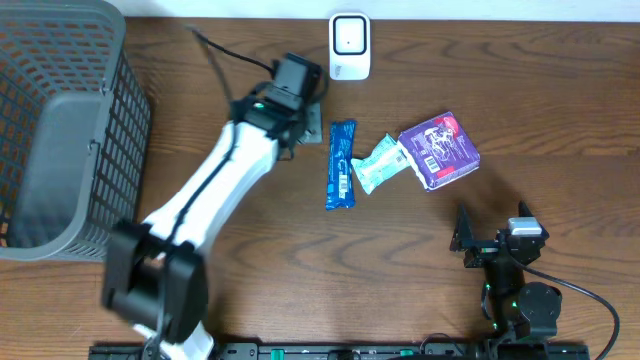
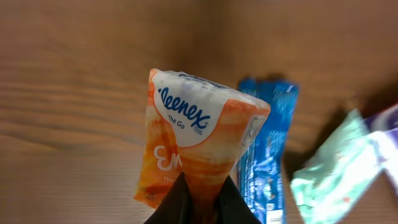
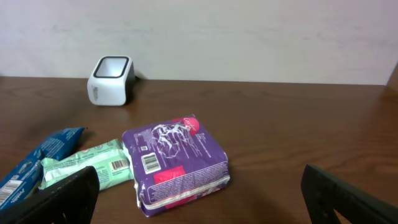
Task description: Scan the item barcode
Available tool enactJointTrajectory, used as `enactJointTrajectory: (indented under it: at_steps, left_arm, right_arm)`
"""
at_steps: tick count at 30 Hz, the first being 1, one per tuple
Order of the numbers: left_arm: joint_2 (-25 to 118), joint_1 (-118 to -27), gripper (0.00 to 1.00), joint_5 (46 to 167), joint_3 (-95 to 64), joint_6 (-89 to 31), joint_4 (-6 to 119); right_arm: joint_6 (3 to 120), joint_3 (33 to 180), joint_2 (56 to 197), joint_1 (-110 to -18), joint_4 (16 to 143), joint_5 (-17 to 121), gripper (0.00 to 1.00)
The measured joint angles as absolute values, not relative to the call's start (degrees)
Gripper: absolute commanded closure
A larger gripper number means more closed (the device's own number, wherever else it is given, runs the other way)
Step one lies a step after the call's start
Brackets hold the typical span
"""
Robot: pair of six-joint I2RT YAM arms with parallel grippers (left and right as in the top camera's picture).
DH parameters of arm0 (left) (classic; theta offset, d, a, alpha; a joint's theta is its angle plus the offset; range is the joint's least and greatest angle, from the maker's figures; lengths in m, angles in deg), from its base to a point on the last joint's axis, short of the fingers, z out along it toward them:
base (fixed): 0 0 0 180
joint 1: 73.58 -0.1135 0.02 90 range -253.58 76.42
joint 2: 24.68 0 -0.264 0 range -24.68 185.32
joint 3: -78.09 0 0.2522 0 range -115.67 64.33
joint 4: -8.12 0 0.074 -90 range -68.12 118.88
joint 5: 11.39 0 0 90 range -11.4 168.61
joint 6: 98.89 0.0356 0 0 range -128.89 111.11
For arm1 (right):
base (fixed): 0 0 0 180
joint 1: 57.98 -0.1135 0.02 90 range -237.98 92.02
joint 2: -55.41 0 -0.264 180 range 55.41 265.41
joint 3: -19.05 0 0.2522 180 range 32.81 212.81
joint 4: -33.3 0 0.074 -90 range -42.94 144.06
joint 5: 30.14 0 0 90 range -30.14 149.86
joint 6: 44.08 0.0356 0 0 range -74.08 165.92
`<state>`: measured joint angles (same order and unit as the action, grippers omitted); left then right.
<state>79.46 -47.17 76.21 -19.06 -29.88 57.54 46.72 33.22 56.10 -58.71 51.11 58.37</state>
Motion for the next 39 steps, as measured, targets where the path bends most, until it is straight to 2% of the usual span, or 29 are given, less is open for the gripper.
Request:
enactJointTrajectory:
  at_steps: [2, 3, 5, 6, 8, 13, 15, 18, 20, 25, 32, 39]
  left_arm:
    - [83.11, -46.05, 0.65, 76.1, -19.04, -29.84, 57.48]
    - [84.59, -45.53, 0.48, 76.04, -19.04, -29.71, 57.52]
    - [86.38, -44.96, 0.41, 76.06, -19.04, -29.58, 58.13]
    - [86.73, -44.89, 0.29, 76.08, -19.04, -29.6, 58.64]
    - [86.8, -44.91, 0.23, 75.99, -19.04, -29.49, 59.03]
    - [85.07, -44.98, 0.23, 75.84, -19.04, -29.6, 59.12]
    - [82.38, -44.98, 0.12, 75.73, -19.04, -29.6, 59.14]
    - [74.82, -45.79, 0.11, 75.64, -19.02, -29.51, 59.55]
    - [69.16, -47.08, 0.02, 75.64, -19.02, -29.6, 60.56]
    - [60.7, -51.54, 0.02, 75.58, -19.3, -29.6, 66.83]
    - [61.14, -53.9, 0.02, 75.45, -19.26, -29.6, 77.08]
    - [61.14, -53.88, 0.02, 75.47, -19.26, -29.6, 77.37]
  right_arm:
    - [46.72, 33.22, 56.1, -58.71, 51.11, 58.37, 0.01]
    - [46.72, 33.22, 56.1, -58.71, 51.11, 58.37, 0.01]
    - [46.72, 33.22, 56.1, -58.71, 51.11, 58.37, 0.01]
    - [46.72, 33.22, 56.1, -58.71, 51.09, 58.37, 0.01]
    - [46.72, 33.22, 56.1, -58.71, 51.11, 58.37, 0.01]
    - [46.72, 33.22, 56.1, -58.71, 51.11, 58.37, 0.01]
    - [46.72, 33.22, 56.1, -58.71, 51.11, 58.37, 0.01]
    - [46.72, 33.22, 56.1, -58.71, 51.11, 58.37, 0.01]
    - [46.72, 33.22, 56.1, -58.71, 51.11, 58.37, 0.01]
    - [46.72, 33.22, 56.1, -58.71, 51.09, 58.37, 0.01]
    - [46.72, 33.22, 56.1, -58.71, 51.09, 58.37, 0.01]
    - [46.72, 33.22, 56.1, -58.71, 51.11, 58.37, 0.01]
